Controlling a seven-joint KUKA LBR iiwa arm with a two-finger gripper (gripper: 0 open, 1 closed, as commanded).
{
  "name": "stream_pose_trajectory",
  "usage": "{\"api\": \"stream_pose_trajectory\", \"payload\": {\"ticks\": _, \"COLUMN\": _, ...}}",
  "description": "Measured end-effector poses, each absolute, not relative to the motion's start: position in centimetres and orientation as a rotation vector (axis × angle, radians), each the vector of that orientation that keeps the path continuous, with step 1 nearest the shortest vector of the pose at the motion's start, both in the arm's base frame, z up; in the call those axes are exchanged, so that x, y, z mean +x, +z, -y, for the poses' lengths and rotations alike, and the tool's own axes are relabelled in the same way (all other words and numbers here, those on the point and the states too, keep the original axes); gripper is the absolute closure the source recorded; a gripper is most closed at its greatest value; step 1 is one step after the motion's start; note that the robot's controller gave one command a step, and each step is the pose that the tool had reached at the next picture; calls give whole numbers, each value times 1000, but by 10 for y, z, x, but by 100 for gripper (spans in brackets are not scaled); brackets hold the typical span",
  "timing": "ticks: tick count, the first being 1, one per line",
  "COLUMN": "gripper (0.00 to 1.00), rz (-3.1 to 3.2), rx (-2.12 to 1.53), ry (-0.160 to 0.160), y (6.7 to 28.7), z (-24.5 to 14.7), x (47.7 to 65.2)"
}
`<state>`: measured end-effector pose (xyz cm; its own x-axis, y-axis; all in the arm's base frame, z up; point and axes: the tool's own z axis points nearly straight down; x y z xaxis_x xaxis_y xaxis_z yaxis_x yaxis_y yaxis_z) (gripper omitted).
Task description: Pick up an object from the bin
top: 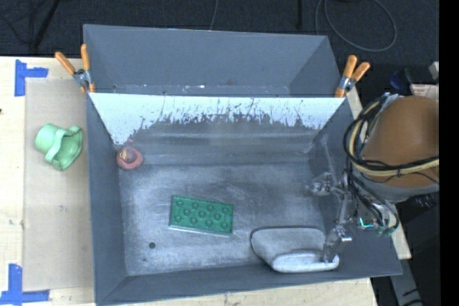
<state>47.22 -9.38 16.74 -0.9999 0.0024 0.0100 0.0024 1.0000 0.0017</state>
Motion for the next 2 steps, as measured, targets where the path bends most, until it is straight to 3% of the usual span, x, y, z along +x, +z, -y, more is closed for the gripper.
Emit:
{"api": "stream_pose_trajectory", "payload": {"ticks": 1, "gripper": 0, "rz": 3157, "rx": -90, "ry": 1, "y": 88, "z": 32, "x": 486}}
{"api": "stream_pose_trajectory", "payload": {"ticks": 2, "gripper": 0, "rz": 3160, "rx": 191, "ry": 13, "y": 79, "z": -52, "x": 495}}
